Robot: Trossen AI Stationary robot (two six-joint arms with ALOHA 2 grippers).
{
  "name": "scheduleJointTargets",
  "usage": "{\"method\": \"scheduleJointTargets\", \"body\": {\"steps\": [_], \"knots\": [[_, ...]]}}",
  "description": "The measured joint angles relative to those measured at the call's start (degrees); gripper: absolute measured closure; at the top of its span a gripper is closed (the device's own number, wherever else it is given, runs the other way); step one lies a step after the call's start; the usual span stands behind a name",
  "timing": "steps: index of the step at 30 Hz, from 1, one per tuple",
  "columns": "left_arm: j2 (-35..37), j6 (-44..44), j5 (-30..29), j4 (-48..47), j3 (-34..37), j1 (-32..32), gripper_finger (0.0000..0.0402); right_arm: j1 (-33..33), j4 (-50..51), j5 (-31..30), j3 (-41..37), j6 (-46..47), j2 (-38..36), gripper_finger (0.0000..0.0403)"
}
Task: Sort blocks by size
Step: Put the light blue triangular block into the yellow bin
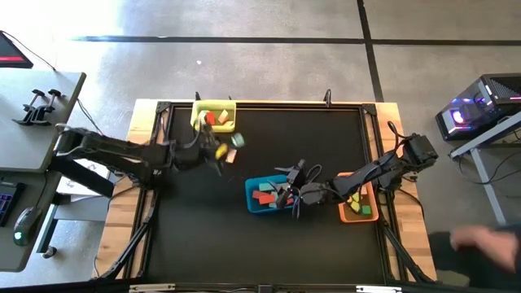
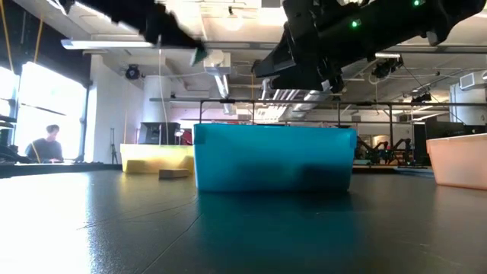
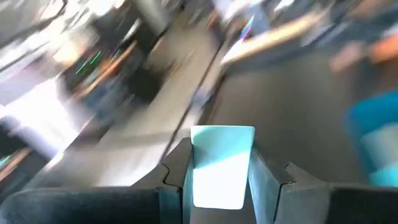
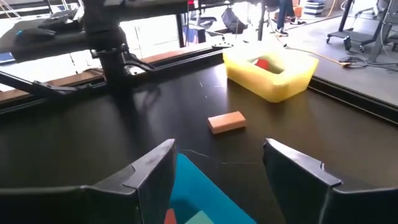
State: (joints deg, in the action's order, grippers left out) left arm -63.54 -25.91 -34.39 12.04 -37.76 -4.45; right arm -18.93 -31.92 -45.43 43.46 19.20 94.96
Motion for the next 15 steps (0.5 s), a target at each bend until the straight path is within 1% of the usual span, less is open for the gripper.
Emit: {"method": "scheduleJointTargets", "body": {"steps": [1,3,5,7,9,12,14,15], "knots": [[1.3,-0.1,-1.0,-3.4,0.0,2.3,0.0317,0.2,0.0,0.1,0.0,0.0,0.0,0.0167],[2.9,1.4,-1.0,-9.6,0.0,8.0,0.0317,0.6,-0.3,0.4,0.0,0.1,0.0,0.0167],[3.2,3.3,-0.2,-15.1,0.0,14.5,0.0317,0.8,-0.5,0.7,0.0,0.1,0.0,0.0167],[2.6,4.7,1.1,-18.5,0.1,21.5,0.0317,0.8,-0.5,0.7,0.0,0.1,0.0,0.0167],[1.5,5.9,5.8,-19.2,0.1,28.3,0.0317,0.8,-0.5,0.8,0.0,0.0,0.0,0.0167],[-1.6,6.4,15.8,-18.1,0.4,37.8,0.0315,0.8,-0.5,0.9,0.0,0.0,0.0,0.0167],[-4.4,6.8,20.1,-16.7,0.4,42.8,0.0307,0.8,-0.5,0.9,0.0,0.1,0.0,0.0167],[-5.7,7.5,21.3,-15.7,0.4,44.7,0.0303,0.8,-0.5,0.9,0.0,0.0,0.0,0.0167]]}}
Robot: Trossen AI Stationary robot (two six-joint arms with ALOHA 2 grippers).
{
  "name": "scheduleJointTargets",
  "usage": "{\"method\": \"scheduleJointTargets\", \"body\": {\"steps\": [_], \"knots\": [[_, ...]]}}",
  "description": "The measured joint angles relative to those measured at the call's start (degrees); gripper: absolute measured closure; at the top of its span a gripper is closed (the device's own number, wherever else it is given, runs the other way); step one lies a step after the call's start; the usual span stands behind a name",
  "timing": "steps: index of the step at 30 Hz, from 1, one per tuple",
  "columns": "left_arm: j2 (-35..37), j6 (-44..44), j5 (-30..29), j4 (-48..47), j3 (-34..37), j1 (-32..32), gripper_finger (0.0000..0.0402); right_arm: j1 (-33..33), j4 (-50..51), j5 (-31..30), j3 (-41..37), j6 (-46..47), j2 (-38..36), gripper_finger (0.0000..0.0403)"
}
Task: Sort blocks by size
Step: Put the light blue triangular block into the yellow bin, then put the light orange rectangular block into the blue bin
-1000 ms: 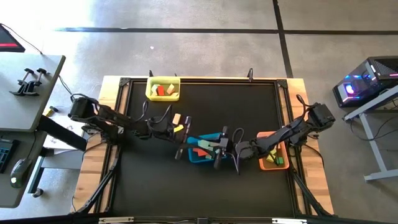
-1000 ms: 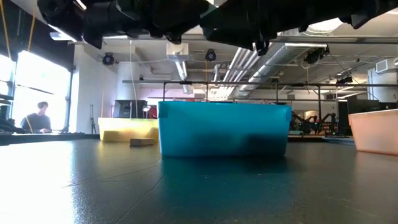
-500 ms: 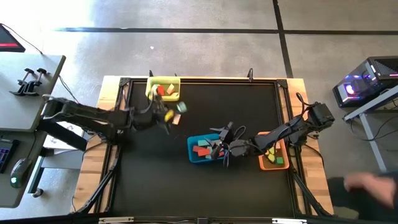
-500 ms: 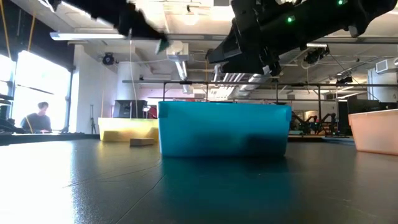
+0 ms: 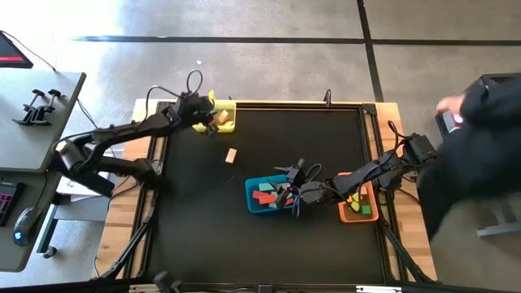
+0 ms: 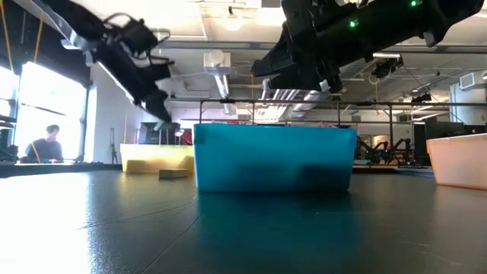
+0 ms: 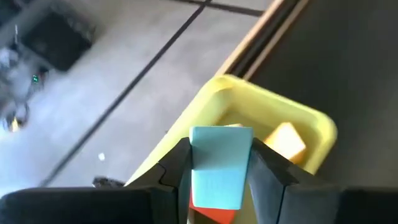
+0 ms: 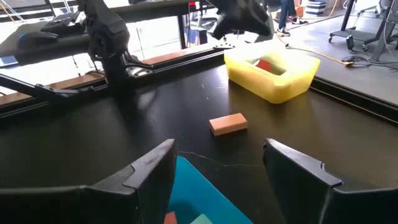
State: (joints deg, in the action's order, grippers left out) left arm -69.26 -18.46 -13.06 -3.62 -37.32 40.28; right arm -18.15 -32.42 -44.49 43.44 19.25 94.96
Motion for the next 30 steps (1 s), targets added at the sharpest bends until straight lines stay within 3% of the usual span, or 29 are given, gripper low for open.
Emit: {"method": "scheduleJointTargets", "body": {"steps": [8,17,30], "knots": [[-7.6,7.7,1.8,5.8,0.0,6.8,0.0272,0.0,0.0,0.0,0.0,0.0,0.0,0.0166],[-8.7,9.3,3.8,6.5,0.0,8.9,0.0211,0.0,0.0,0.1,0.0,0.0,0.0,0.0166],[-8.4,10.4,4.0,6.5,0.0,6.2,0.0204,0.0,0.5,0.1,0.0,0.0,0.0,0.0166]]}}
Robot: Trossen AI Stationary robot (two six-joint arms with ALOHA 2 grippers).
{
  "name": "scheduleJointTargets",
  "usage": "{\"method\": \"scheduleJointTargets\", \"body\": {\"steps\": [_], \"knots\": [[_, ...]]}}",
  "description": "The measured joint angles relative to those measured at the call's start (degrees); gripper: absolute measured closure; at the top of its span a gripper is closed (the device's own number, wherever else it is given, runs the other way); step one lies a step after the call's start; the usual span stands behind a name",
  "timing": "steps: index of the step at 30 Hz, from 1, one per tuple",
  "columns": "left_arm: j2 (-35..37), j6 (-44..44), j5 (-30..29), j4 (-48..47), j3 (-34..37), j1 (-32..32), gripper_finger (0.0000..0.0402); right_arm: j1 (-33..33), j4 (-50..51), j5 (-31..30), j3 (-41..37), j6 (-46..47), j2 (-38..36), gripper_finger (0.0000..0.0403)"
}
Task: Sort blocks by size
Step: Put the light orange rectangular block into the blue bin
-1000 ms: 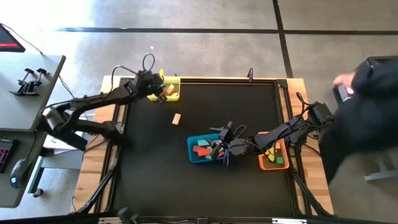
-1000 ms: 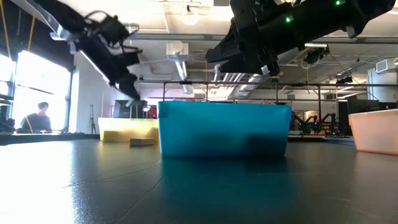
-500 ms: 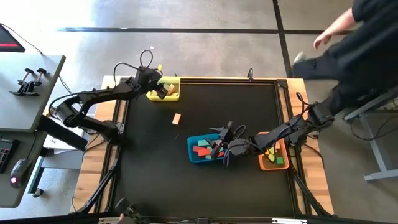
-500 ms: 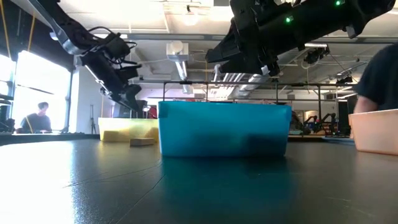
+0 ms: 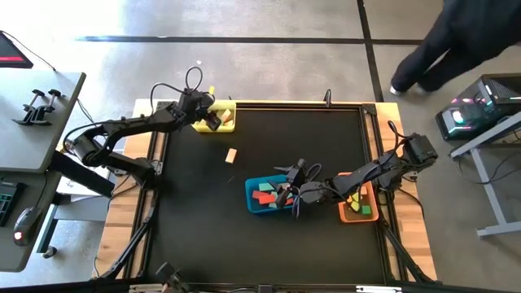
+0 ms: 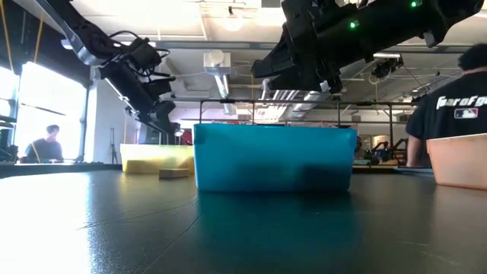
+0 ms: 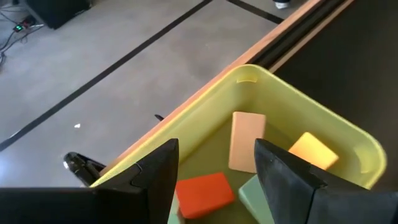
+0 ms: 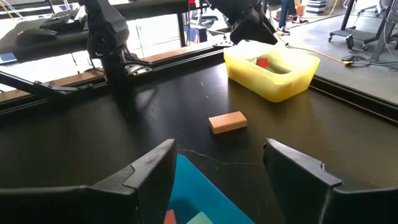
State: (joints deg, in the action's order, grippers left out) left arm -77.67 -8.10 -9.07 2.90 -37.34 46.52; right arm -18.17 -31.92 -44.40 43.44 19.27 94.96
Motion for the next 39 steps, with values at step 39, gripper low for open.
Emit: {"method": "scheduleJointTargets", "body": {"steps": [39], "knots": [[12.9,28.1,-32.7,11.9,22.6,-65.2,0.0204,0.2,0.8,13.5,0.0,-9.1,0.0,0.0166]]}}
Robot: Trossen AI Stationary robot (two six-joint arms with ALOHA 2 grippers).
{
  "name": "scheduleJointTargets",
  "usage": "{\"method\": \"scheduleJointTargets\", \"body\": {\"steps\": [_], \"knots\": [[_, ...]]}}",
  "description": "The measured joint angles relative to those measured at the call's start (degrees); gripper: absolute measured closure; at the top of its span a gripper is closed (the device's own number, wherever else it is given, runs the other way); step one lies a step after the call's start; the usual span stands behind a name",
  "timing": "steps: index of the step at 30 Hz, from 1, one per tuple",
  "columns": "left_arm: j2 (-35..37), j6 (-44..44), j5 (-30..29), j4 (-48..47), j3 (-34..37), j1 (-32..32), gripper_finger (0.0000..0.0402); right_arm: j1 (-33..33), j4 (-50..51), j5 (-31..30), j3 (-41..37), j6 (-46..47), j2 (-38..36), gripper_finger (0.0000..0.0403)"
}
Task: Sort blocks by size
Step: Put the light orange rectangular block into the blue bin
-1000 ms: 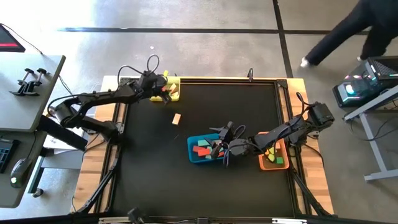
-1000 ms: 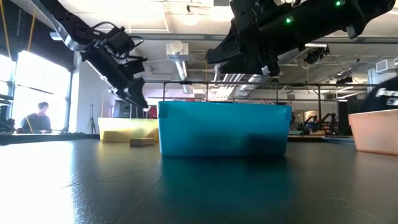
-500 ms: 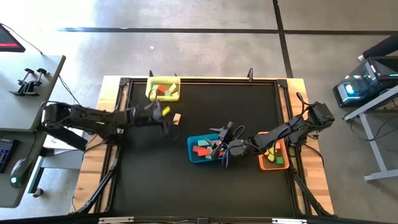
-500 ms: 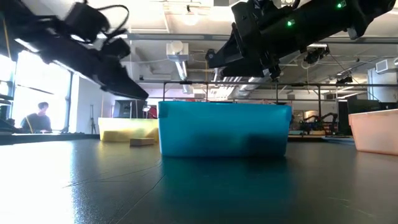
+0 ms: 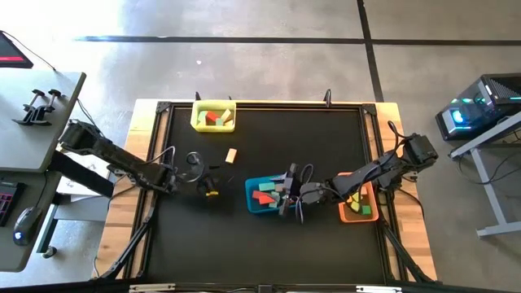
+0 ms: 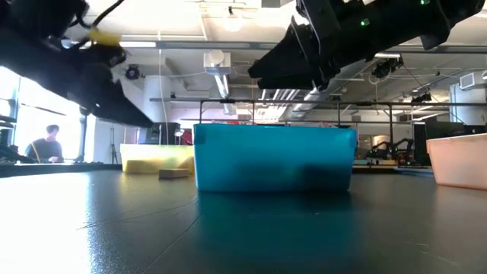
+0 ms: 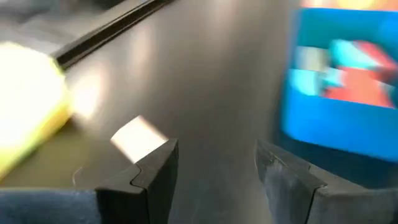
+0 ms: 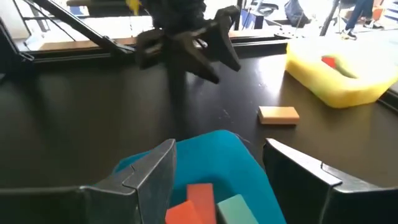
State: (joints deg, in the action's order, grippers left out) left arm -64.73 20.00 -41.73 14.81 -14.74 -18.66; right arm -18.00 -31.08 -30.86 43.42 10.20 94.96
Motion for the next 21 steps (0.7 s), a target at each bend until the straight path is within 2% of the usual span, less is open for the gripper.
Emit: {"method": "scheduleJointTargets", "body": {"steps": [3,8,10,12,16,21], "knots": [[-1.4,13.2,-5.4,-4.0,0.0,-0.6,0.0204,0.4,-0.2,0.1,0.0,-1.4,0.0,0.0166],[-7.1,26.0,-5.9,-4.1,0.0,-0.6,0.0204,3.3,-1.8,0.8,0.0,-3.1,0.0,0.0166],[-9.7,33.1,-6.5,-3.9,0.0,-0.5,0.0204,5.6,-5.7,3.9,0.1,-4.5,0.1,0.0166],[-12.2,38.1,-7.9,-3.7,0.0,-0.1,0.0204,8.3,-7.7,9.9,1.7,-6.9,0.1,0.0166],[-16.9,39.0,-9.8,-2.2,0.0,1.4,0.0204,12.2,-6.8,19.0,5.6,-10.8,0.1,0.0166],[-22.8,29.3,-9.9,8.7,0.0,3.6,0.0189,14.5,-4.7,23.7,8.3,-13.2,0.1,0.0166]]}}
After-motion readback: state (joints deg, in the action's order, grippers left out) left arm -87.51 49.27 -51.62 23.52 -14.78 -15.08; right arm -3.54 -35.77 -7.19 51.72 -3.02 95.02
